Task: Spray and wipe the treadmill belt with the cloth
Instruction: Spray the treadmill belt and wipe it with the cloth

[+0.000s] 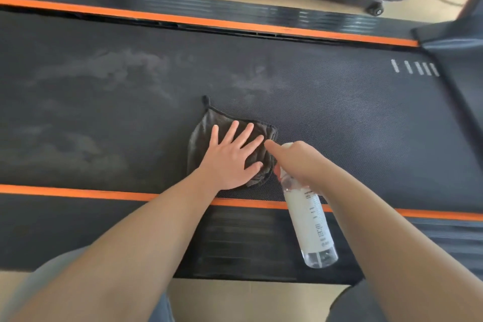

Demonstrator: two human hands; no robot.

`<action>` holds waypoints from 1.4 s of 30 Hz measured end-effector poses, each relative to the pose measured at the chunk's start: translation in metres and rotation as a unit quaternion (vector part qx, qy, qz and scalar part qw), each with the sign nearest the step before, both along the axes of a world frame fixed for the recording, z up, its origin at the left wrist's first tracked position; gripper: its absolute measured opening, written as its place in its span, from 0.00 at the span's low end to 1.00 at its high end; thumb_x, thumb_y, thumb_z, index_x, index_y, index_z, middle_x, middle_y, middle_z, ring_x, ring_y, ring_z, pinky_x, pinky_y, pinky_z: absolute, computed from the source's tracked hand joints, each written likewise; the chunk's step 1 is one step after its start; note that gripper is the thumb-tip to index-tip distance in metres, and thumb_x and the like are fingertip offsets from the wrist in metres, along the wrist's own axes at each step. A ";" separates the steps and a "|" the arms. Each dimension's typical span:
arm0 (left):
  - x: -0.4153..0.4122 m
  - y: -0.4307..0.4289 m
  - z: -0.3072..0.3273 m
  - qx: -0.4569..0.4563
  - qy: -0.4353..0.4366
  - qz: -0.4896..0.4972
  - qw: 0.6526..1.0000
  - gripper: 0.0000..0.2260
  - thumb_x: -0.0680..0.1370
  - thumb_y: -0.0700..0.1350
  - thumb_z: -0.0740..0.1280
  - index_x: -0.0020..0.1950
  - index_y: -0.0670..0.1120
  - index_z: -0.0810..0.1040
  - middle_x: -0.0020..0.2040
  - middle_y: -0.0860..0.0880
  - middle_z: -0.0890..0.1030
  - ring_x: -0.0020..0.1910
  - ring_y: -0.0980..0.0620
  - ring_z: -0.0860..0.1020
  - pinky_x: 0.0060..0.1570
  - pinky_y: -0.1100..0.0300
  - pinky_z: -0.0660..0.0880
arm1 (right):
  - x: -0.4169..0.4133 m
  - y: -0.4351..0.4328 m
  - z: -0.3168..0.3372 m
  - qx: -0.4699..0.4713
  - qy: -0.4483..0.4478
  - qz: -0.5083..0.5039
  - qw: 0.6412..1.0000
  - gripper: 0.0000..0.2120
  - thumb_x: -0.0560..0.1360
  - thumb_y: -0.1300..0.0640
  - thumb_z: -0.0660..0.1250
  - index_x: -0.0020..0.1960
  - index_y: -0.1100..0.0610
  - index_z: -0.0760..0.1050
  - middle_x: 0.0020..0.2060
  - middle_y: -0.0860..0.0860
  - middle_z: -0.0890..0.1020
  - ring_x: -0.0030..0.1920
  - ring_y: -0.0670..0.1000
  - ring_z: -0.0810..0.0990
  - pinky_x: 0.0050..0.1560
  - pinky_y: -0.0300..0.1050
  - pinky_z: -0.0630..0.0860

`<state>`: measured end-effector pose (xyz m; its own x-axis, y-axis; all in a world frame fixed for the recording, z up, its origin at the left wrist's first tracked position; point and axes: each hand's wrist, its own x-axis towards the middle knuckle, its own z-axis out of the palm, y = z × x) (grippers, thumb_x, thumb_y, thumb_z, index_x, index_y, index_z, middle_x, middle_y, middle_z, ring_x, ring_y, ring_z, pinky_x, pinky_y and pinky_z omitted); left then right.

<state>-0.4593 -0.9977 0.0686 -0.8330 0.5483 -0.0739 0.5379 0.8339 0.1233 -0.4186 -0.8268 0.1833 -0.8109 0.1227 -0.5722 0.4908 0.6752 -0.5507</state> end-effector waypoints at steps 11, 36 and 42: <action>0.024 -0.006 0.007 -0.014 -0.050 0.173 0.984 0.34 0.78 0.71 0.49 0.82 0.63 0.47 0.84 0.54 0.41 0.82 0.40 0.40 0.71 0.25 0.40 | 0.022 0.001 0.013 0.012 0.029 0.034 0.999 0.27 0.81 0.39 0.55 0.39 0.57 0.80 0.35 0.49 0.81 0.37 0.52 0.78 0.35 0.43 0.69; -0.001 -0.137 0.008 -0.018 -0.045 0.199 0.979 0.33 0.79 0.70 0.44 0.83 0.59 0.45 0.84 0.49 0.40 0.81 0.37 0.38 0.71 0.23 0.42 | -0.010 -0.104 0.036 0.050 0.073 -0.046 0.995 0.22 0.77 0.43 0.61 0.34 0.57 0.80 0.29 0.48 0.80 0.33 0.51 0.78 0.33 0.41 0.69; 0.000 -0.133 0.003 -0.009 -0.026 0.207 0.978 0.33 0.80 0.69 0.45 0.83 0.59 0.48 0.84 0.49 0.44 0.81 0.37 0.41 0.71 0.24 0.43 | -0.018 -0.116 0.039 0.075 0.074 0.024 0.994 0.23 0.79 0.44 0.59 0.37 0.58 0.81 0.28 0.48 0.80 0.33 0.52 0.78 0.32 0.41 0.70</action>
<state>-0.4593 -1.1305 0.0714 -0.9781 0.1633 -0.1291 0.1472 0.9811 0.1256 -0.4370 -0.9426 0.2226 -0.8922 0.1575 -0.4234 0.3770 0.7760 -0.5057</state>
